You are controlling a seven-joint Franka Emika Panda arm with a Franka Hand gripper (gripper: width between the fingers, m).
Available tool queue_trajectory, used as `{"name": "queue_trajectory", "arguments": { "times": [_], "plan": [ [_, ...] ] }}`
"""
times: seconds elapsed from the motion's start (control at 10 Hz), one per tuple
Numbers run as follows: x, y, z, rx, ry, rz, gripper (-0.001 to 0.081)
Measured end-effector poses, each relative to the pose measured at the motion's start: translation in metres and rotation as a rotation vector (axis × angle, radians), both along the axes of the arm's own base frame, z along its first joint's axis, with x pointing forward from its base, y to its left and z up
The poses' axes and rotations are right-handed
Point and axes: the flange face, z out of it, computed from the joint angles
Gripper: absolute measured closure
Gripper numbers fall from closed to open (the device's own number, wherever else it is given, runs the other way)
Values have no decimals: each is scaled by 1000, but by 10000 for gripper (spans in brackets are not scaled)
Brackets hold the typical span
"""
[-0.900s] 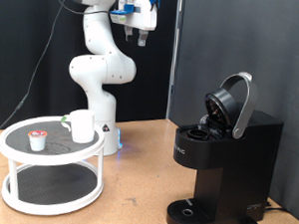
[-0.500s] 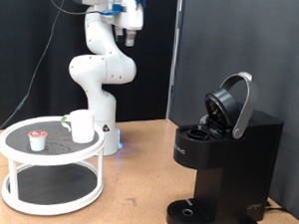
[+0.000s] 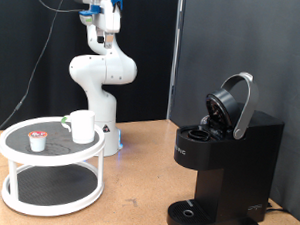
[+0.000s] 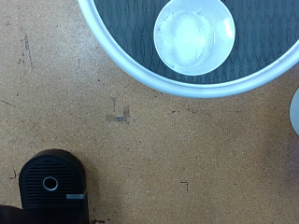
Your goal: Make a cup of coffee with the keurig machine
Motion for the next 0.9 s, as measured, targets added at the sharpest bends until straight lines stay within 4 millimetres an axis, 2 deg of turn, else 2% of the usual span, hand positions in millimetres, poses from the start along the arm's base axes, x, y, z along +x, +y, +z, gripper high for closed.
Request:
{"name": "queue_trajectory", "arguments": {
  "times": [0.2,0.9],
  "plan": [
    [-3,-13,-2,-3,3,19,71],
    [-20,-119,-6,-4,-25,24,71]
  ]
}}
